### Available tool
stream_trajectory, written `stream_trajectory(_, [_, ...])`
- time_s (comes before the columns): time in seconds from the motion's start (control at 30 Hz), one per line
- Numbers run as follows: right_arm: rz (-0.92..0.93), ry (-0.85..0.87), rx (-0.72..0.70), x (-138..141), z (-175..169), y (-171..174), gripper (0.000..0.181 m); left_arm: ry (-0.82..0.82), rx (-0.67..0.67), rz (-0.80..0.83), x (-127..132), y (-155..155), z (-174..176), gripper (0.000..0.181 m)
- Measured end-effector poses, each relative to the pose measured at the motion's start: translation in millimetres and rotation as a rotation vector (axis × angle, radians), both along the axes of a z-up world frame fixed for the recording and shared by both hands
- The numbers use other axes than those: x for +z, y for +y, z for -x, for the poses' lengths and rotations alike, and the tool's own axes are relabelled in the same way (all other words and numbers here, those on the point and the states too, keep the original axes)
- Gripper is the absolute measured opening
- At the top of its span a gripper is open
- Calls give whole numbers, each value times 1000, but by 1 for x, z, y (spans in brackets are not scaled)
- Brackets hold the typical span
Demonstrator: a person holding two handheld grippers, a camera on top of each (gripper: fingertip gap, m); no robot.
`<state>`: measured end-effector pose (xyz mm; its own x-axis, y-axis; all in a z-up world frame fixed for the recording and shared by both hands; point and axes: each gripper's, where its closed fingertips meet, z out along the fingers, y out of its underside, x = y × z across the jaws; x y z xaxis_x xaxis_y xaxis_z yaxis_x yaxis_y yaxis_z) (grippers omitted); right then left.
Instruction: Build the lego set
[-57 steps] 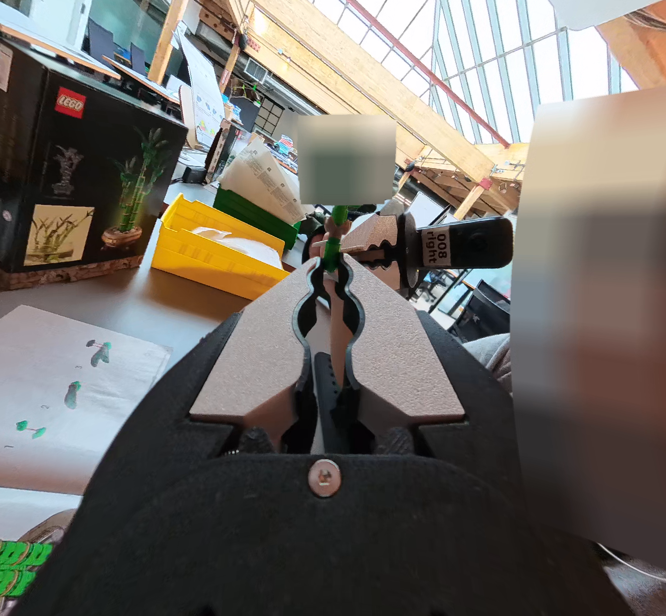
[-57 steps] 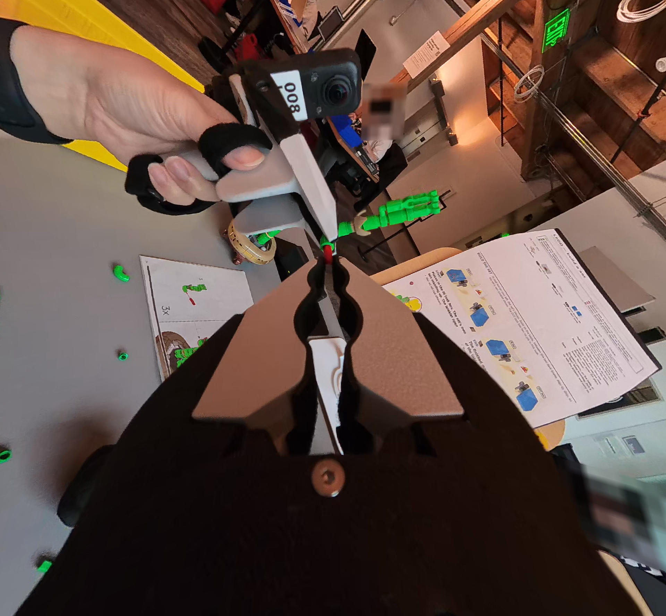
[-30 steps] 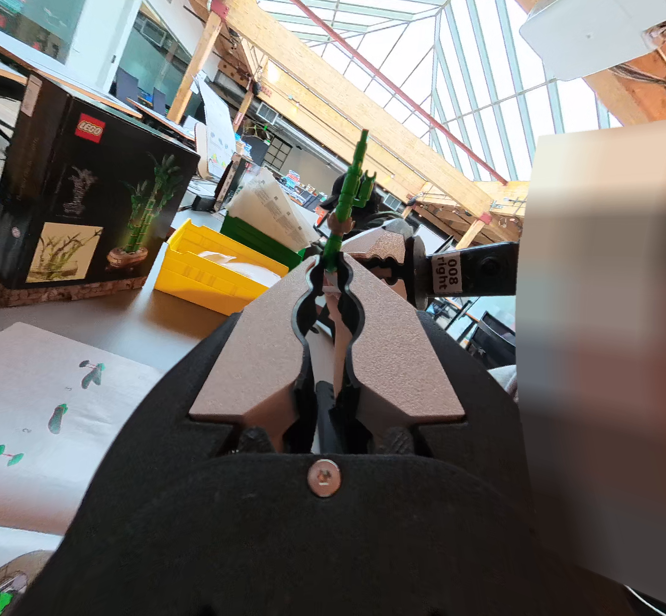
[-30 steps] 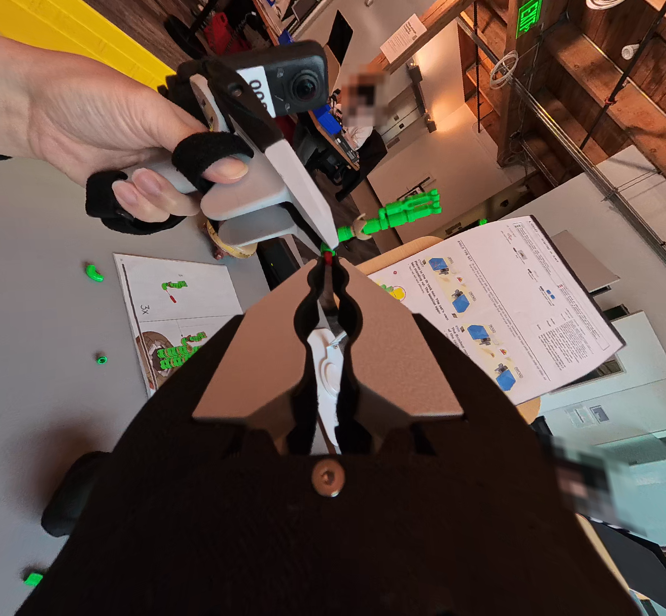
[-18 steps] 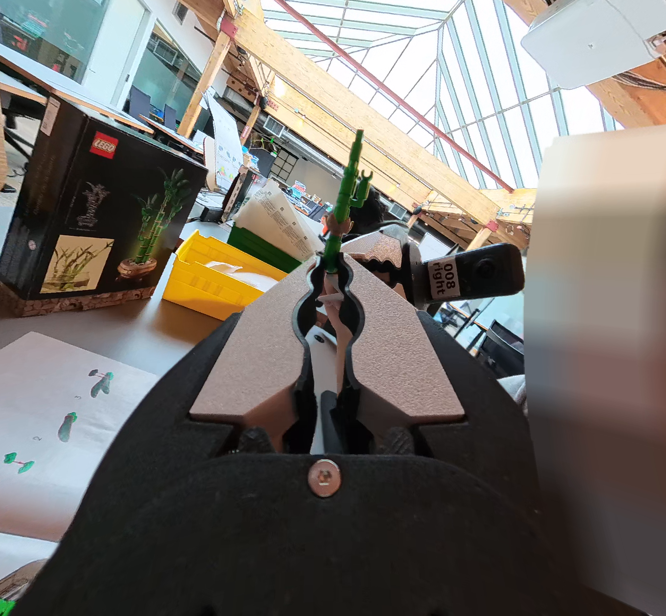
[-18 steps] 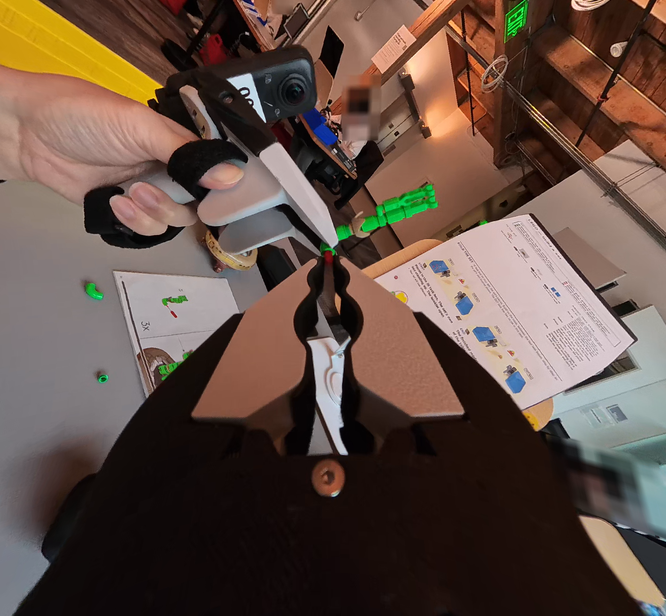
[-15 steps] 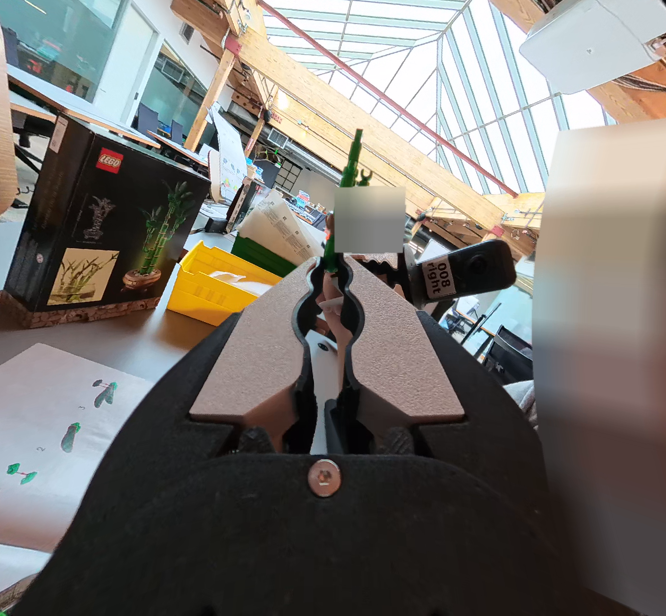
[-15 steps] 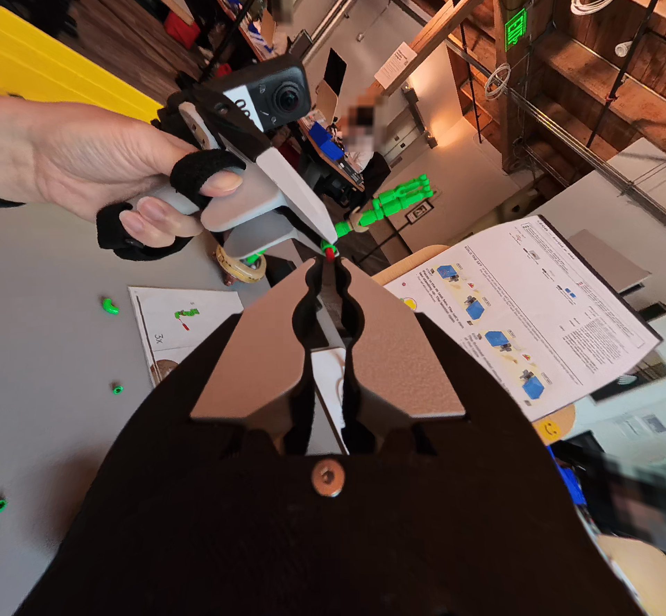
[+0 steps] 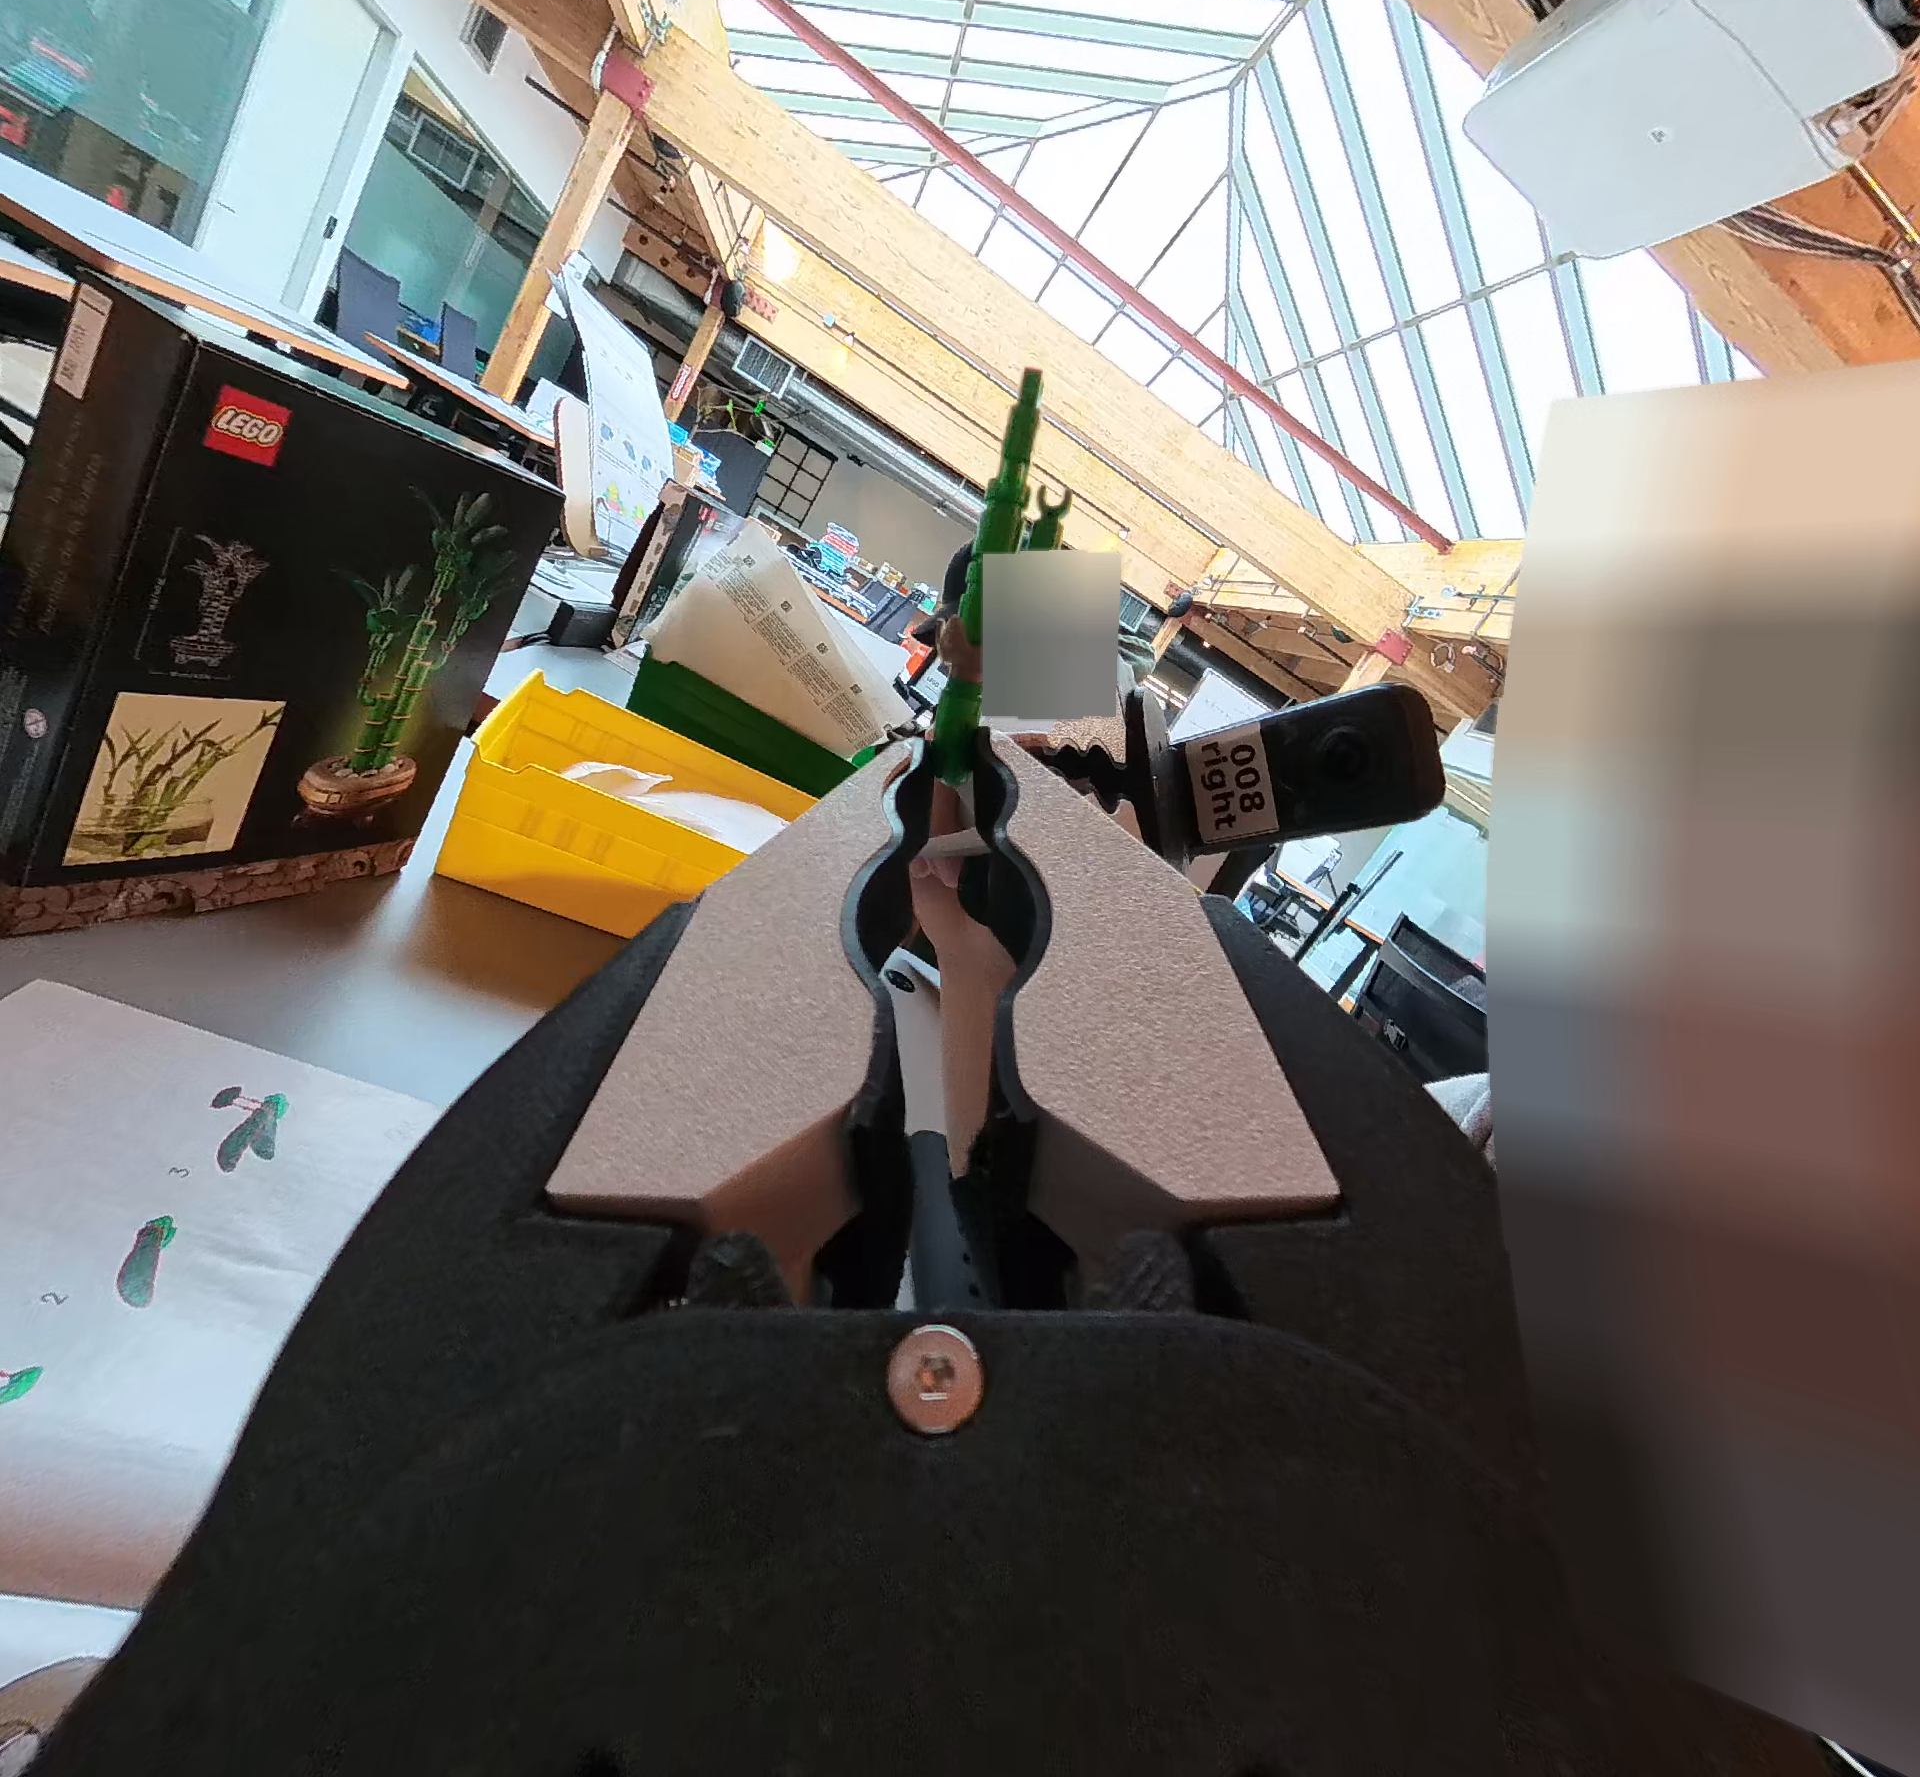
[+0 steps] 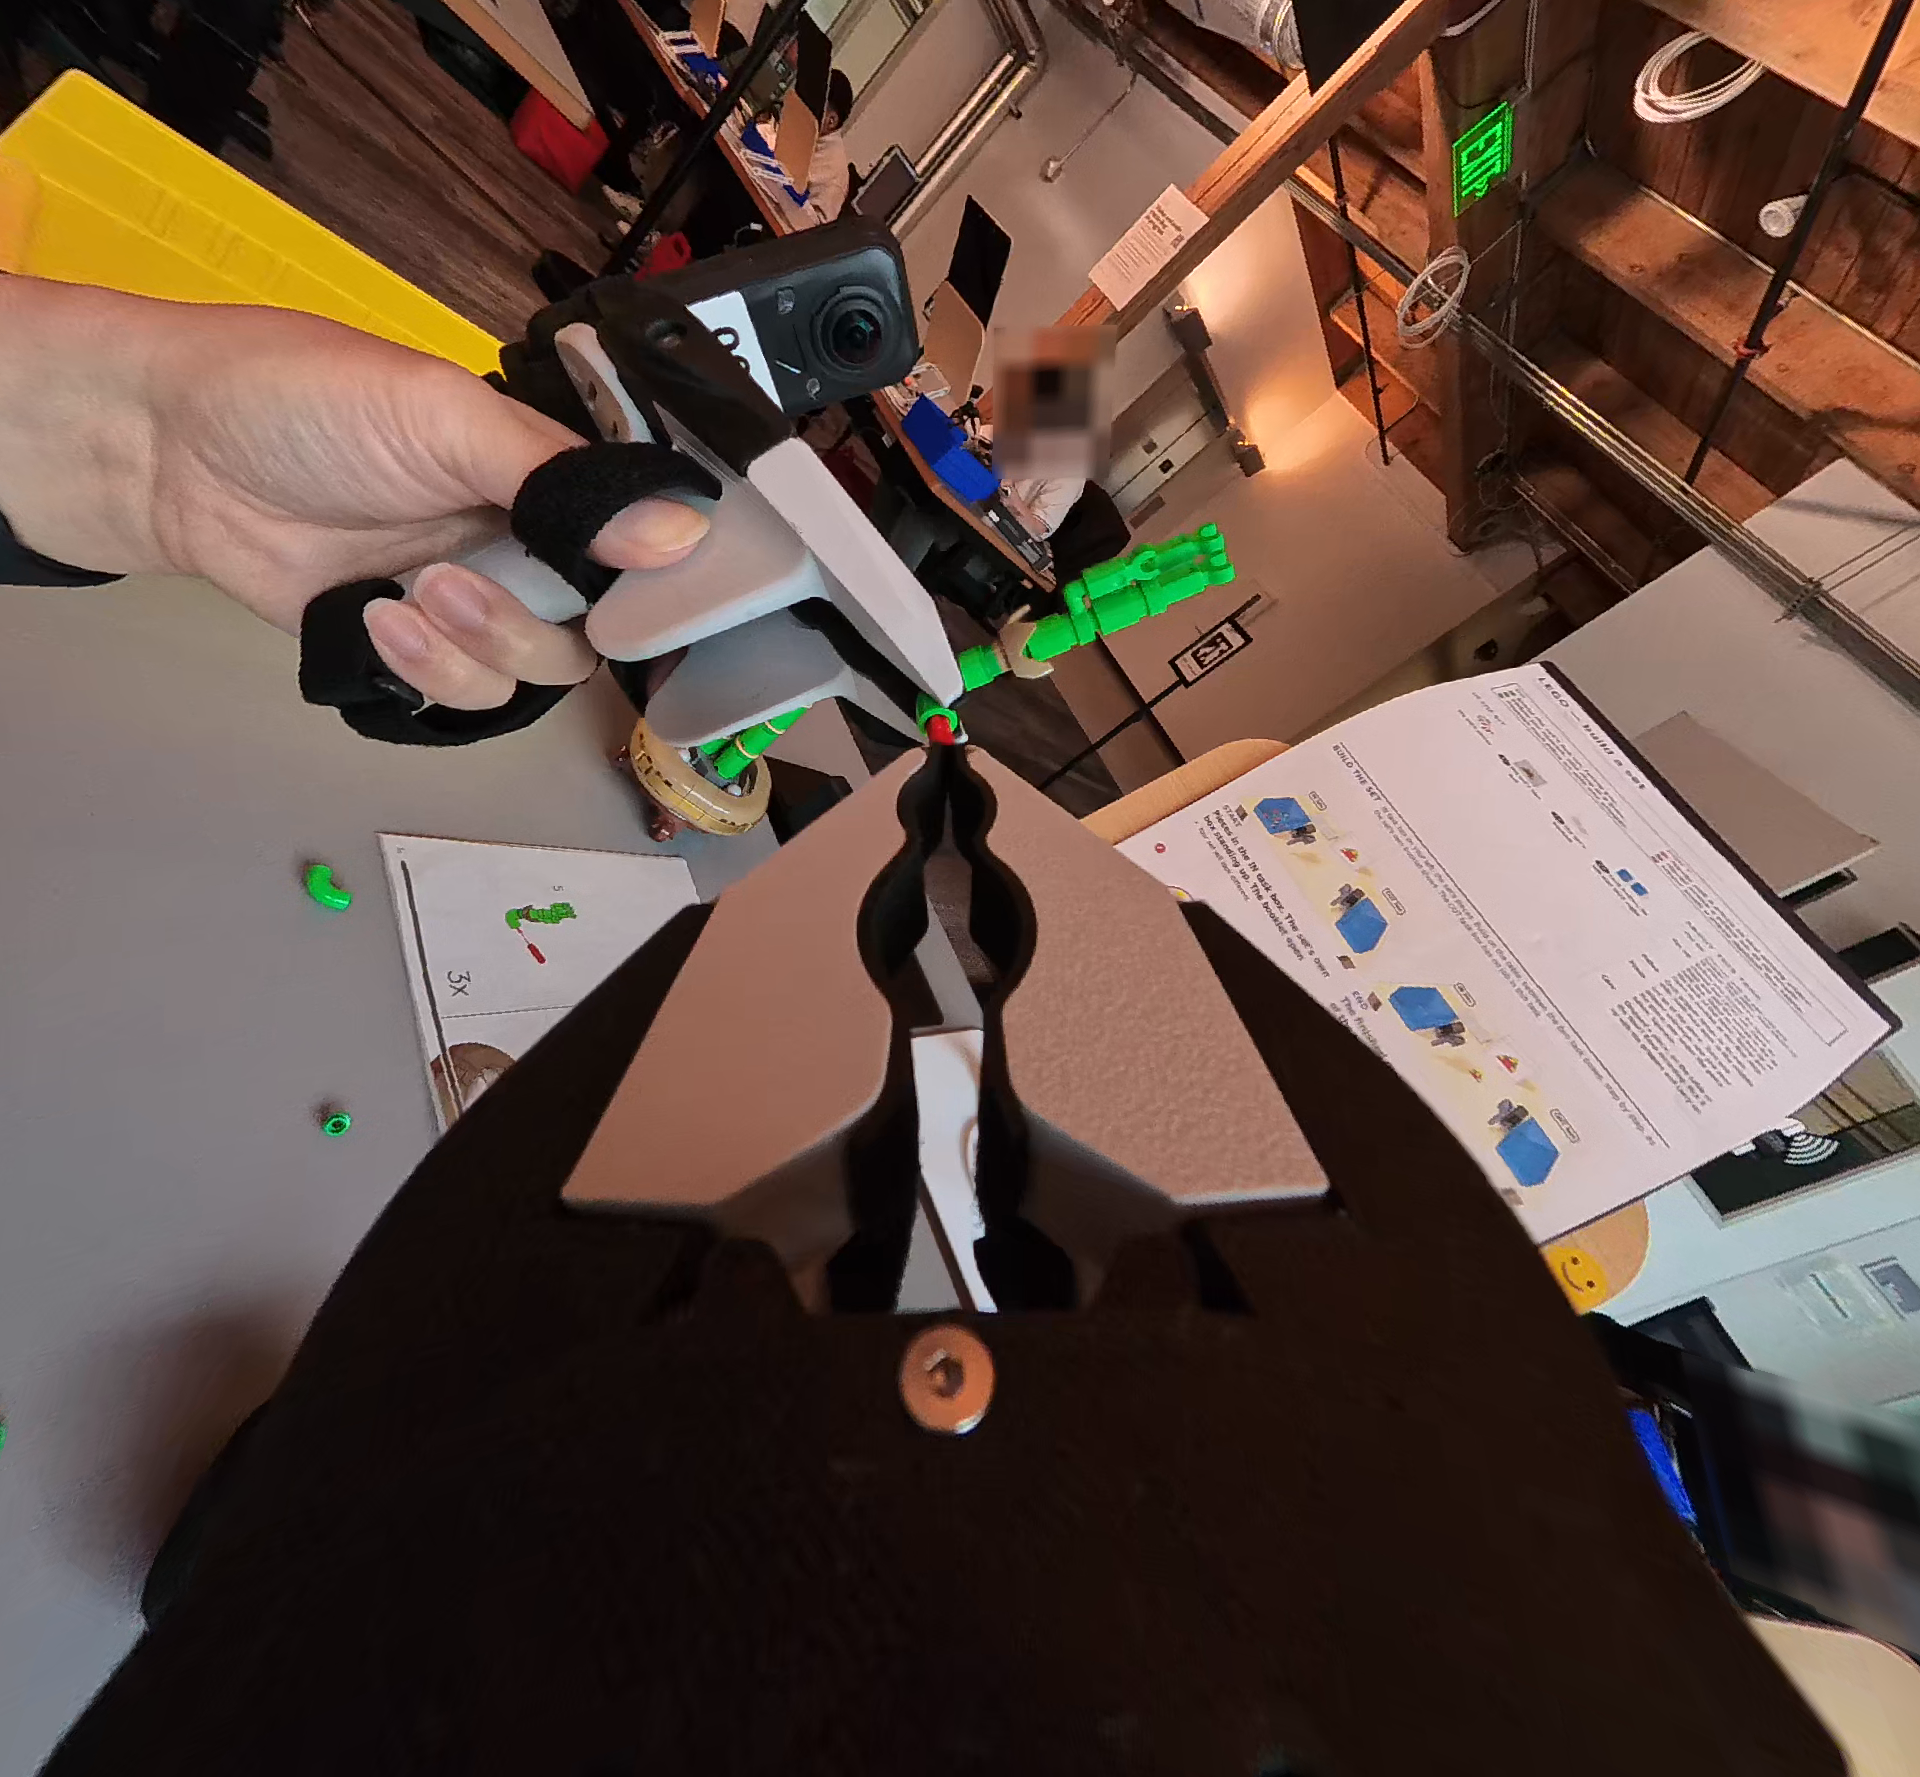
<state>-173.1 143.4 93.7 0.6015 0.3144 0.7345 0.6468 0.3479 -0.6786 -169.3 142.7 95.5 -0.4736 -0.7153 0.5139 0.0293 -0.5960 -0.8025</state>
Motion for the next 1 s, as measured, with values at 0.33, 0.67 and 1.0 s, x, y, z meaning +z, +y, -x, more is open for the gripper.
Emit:
stream_trajectory(0.33, [16, 43, 35, 1, 2, -2, 0, -2, 7, -6, 2, 0, 1, 5])
stream_trajectory(0.67, [10, 38, 26, 2, -1, -1, 0, 5, -10, 3, 0, -1, 0, 5])
stream_trajectory(1.0, [-20, 69, 26, 13, -9, -7, 0, -19, 1, 11, 3, 2, 2, 5])
